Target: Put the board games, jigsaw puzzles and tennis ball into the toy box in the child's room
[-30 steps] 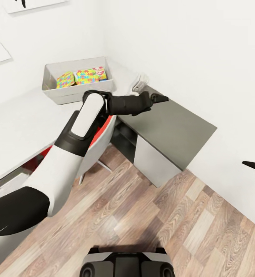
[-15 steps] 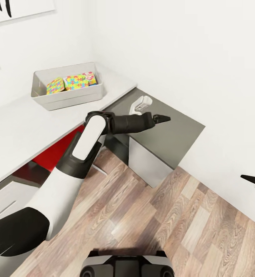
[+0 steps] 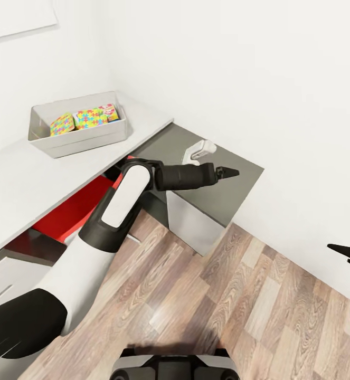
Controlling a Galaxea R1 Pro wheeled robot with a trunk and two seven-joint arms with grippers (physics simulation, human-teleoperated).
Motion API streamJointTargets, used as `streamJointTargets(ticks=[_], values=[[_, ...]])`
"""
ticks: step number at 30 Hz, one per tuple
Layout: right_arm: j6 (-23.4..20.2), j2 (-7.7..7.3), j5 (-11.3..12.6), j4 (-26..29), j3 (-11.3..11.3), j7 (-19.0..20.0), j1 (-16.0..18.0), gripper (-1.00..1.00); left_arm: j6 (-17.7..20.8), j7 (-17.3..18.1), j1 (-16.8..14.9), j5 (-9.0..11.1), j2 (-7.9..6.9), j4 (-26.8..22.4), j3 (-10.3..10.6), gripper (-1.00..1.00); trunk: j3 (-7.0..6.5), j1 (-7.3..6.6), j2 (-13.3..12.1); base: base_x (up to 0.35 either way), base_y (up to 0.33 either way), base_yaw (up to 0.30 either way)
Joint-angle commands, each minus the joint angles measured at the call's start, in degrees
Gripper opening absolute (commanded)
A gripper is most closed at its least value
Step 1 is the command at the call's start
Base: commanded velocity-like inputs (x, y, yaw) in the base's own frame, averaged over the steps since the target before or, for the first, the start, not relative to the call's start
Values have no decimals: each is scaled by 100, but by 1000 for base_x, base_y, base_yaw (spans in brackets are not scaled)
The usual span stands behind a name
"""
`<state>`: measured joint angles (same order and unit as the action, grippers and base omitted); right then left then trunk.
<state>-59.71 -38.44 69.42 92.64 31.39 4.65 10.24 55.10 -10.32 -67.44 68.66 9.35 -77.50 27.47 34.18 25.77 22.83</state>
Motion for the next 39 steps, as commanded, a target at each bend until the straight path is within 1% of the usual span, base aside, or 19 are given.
streamJointTargets(ticks=[1, 9, 23, 28, 33, 39], values=[[-29, 2, -50, -1, 4, 48, 6, 100, 15, -64, -2, 57, -2, -35, -2, 100, -1, 1, 9, -232, 0, -151], [-29, 11, -56, -1, -6, 33, 5, 100, 18, -73, 76, 58, -71, -283, -32, 100, -68, 1, 9, -134, 0, -151], [-29, 12, -65, -1, -9, 20, 7, 100, 18, -73, 142, 55, -88, -336, -48, 100, -186, 1, 9, -21, 8, -151], [-29, 12, -67, -1, -9, 19, 6, 100, 18, -68, 147, 55, -90, -340, -78, 100, -229, 1, 9, -4, 139, -151], [-29, 12, -68, -1, -9, 19, 5, 100, 22, -62, 150, 69, -90, -343, -184, 100, -271, 1, 9, -2, 217, -151], [-29, 12, -68, -1, -10, 18, 6, 100, 27, -59, 152, 79, -91, -344, -247, 100, -321, 1, 9, -1, 260, -152]])
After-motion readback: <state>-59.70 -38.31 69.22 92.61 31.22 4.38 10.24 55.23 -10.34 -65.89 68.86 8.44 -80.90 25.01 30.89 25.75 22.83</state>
